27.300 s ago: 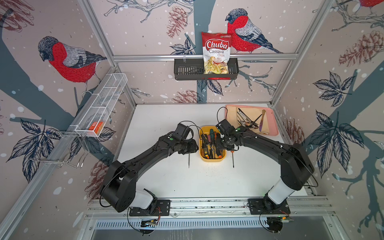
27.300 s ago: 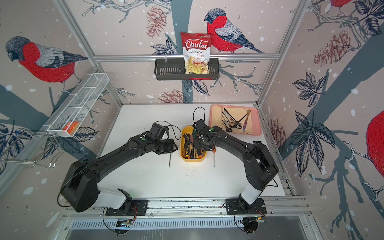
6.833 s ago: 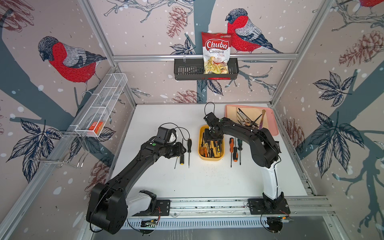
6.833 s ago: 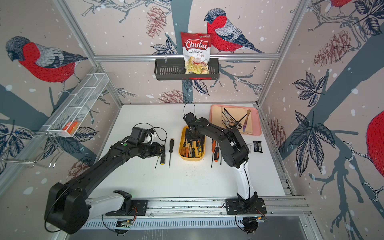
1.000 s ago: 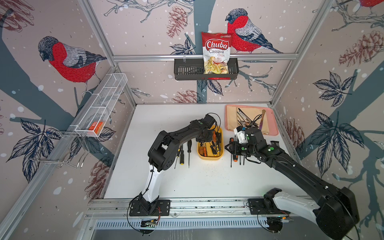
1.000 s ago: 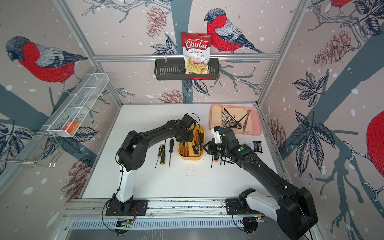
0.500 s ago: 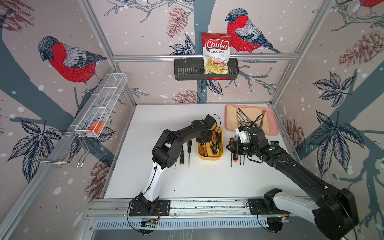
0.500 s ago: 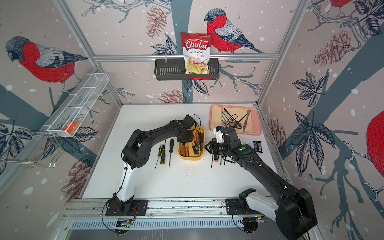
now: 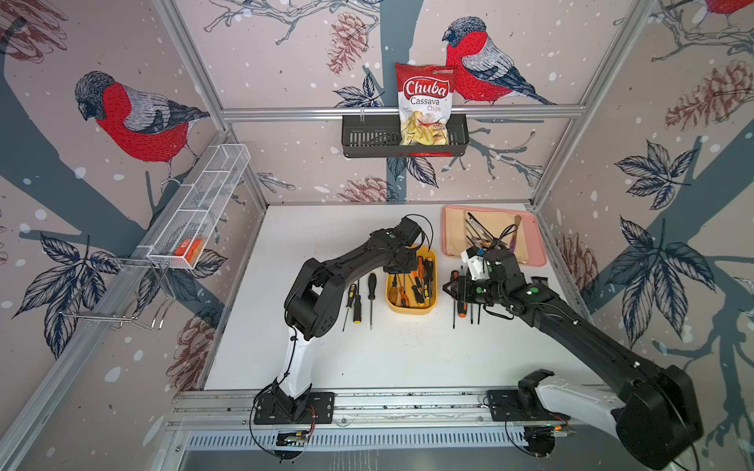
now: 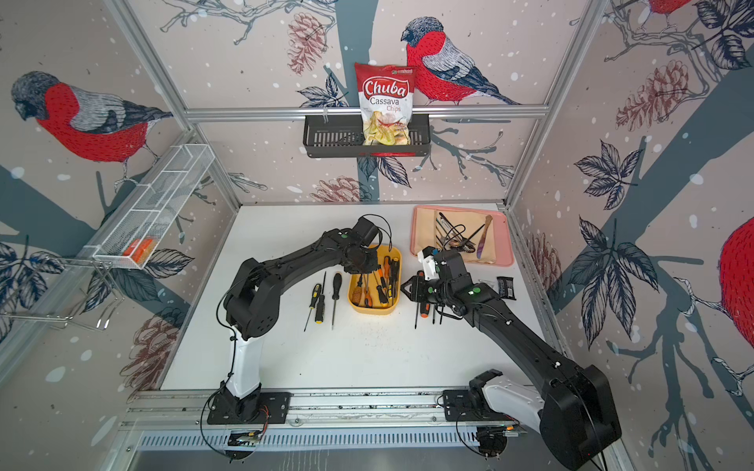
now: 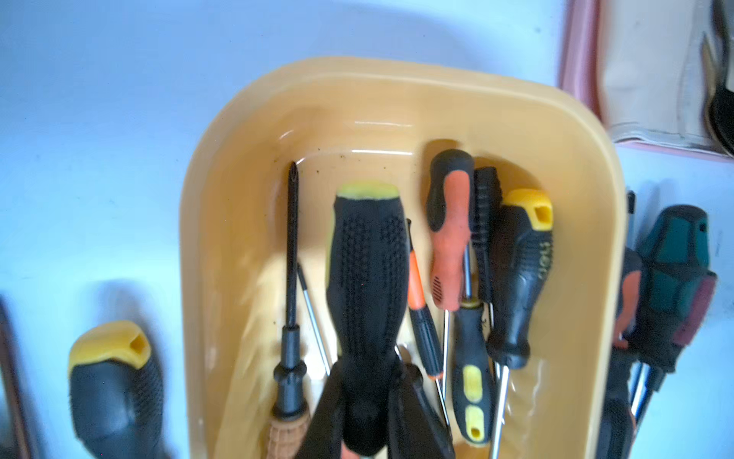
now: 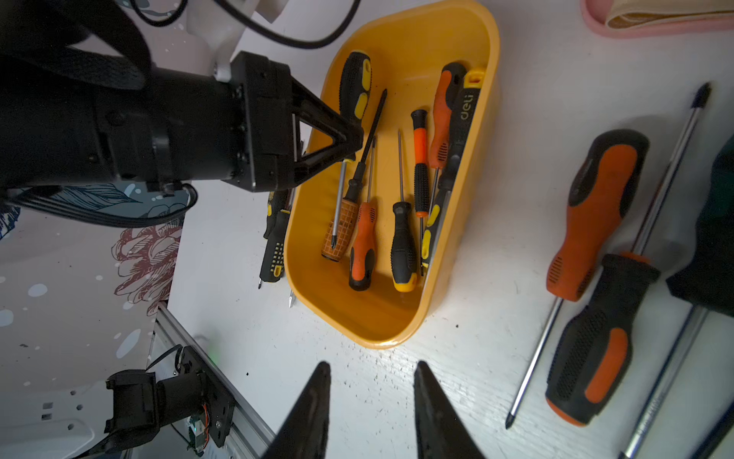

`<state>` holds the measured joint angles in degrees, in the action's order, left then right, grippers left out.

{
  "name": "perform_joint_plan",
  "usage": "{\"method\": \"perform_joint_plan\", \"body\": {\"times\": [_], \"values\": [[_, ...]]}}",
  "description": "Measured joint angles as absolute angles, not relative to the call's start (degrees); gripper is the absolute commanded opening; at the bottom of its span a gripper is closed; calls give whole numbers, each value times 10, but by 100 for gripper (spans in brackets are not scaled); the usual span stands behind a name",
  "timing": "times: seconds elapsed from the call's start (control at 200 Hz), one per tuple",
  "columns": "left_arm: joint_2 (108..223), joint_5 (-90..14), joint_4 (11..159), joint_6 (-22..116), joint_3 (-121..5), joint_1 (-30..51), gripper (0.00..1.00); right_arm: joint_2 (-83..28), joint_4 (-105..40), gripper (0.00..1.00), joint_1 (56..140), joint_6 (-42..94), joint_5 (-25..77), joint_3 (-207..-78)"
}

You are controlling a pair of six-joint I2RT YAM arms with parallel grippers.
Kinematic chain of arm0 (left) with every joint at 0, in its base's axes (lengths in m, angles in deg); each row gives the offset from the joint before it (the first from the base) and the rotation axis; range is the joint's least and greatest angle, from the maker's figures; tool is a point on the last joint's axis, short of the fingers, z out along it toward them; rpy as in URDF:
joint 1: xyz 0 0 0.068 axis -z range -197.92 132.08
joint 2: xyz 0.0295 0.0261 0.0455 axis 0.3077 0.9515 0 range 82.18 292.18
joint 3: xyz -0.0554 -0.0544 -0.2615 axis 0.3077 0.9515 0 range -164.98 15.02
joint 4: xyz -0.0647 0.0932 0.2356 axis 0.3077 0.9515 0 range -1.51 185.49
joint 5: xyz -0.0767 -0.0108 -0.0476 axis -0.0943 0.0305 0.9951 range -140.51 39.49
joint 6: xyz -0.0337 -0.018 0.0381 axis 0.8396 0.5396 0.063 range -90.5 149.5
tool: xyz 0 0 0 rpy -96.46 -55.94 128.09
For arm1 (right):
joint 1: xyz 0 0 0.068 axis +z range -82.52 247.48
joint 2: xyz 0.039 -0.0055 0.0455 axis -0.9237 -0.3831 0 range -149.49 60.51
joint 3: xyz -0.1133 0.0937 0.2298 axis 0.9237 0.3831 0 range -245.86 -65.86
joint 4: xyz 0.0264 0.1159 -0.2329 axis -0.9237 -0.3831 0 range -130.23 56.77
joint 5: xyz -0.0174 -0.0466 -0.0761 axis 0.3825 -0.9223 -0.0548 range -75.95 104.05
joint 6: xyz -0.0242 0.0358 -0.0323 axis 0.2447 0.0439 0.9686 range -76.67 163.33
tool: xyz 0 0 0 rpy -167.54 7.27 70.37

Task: Take out the screwdriver from the storage box
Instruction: Pick up the screwdriver from the storage box, then place the screwdriver at the center of the board.

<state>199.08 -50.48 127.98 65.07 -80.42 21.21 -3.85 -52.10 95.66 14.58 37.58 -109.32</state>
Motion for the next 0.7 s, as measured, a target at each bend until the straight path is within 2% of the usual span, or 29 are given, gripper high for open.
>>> {"method": "perform_joint_plan", "body": {"times": [0.335,0.7], "values": [[1864,-487,1293,607,-720,181,13,-85,-486,36,1022,113,366,-1121],[1726,-477,1302,544,-568,78,13,-191,-440,35,1120,72,329,-1185]]}}
